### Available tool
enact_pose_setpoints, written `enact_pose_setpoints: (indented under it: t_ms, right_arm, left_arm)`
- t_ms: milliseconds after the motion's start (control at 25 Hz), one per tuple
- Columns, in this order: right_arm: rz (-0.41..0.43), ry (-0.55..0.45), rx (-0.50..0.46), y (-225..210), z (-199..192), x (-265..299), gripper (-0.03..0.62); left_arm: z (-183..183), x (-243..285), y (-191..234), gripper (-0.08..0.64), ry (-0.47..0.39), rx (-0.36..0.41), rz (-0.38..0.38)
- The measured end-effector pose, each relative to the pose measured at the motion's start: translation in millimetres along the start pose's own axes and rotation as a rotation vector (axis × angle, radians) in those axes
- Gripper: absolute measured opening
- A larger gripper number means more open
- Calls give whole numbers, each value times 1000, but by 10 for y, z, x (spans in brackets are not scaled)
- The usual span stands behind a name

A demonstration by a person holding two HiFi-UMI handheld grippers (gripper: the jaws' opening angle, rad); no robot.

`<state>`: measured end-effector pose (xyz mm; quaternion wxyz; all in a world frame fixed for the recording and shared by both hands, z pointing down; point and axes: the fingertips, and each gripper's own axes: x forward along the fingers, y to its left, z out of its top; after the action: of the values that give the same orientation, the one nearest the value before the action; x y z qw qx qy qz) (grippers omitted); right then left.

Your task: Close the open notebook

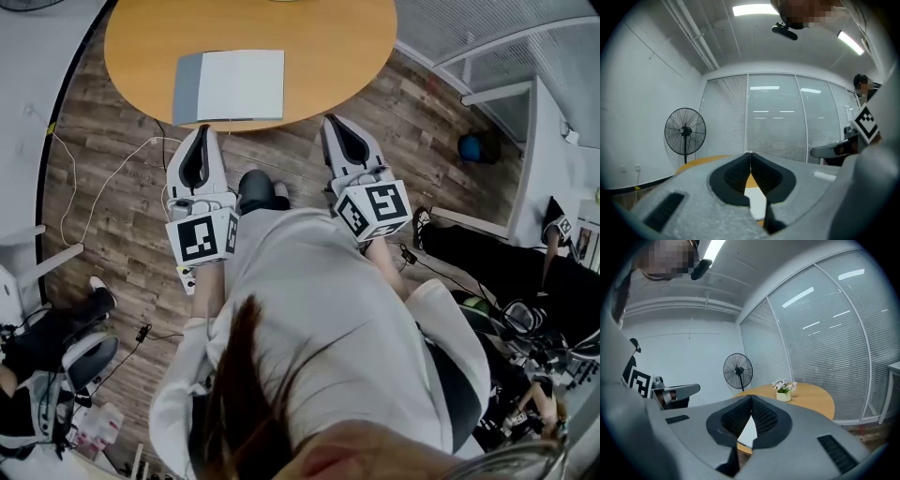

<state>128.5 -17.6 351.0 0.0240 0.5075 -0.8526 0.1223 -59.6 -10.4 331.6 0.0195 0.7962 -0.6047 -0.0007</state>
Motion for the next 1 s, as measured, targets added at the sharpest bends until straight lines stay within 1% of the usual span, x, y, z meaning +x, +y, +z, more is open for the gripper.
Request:
enact_pose_setpoints:
  t_ms: [240,400,680,880,1000]
  right_arm:
    - [-48,15,22,-143,-8,223,3]
    - [-77,8,41,-153,59,480,3]
    - [-106,-8,19,-13,263,994,3]
    - [-157,-23,50,-46,253,1191,3]
    - [-175,-24,63,-13,241,1268,3]
  left_arm:
    - [-28,311,195,17,10,-21,-10]
    - [-22,537,386,17,22,-29,-43]
    - [55,927,930,17,19,-19,-84]
    - [36,1111,1324,17,19,-4,-76]
    - [-16,1126,1521,17,38,-6,-79]
